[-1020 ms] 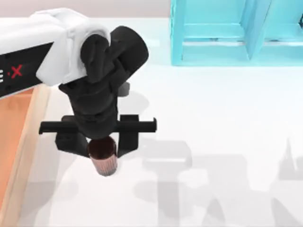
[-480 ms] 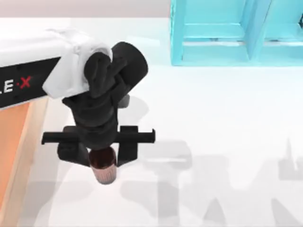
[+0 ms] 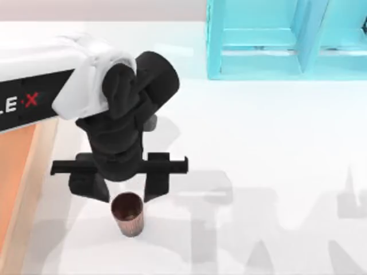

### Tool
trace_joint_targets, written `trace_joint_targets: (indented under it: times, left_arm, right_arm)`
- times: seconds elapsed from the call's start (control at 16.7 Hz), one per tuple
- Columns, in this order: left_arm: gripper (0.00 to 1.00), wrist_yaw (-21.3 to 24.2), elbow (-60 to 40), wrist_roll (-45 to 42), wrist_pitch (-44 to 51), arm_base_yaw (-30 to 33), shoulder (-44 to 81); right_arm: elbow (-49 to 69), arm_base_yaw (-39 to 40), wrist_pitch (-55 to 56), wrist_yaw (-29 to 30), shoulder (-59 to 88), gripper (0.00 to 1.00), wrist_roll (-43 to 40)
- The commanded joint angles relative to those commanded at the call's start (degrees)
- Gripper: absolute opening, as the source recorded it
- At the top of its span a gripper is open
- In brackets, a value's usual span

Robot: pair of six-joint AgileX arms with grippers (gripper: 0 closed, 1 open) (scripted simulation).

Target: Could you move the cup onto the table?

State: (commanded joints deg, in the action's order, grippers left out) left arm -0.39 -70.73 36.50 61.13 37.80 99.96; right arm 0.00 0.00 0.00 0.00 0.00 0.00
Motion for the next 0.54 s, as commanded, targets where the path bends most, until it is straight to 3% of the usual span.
trace_joint_targets:
  times: [0.18, 0.54]
  left_arm:
    - [0.98, 0.0, 0.0, 0.0, 0.0, 0.0, 0.0]
    - [1.00, 0.0, 0.0, 0.0, 0.0, 0.0, 0.0]
  right_arm:
    - [0.0, 0.0, 0.0, 0.0, 0.0, 1.00, 0.0]
    - [0.0, 0.0, 0.0, 0.0, 0.0, 1.00, 0.0]
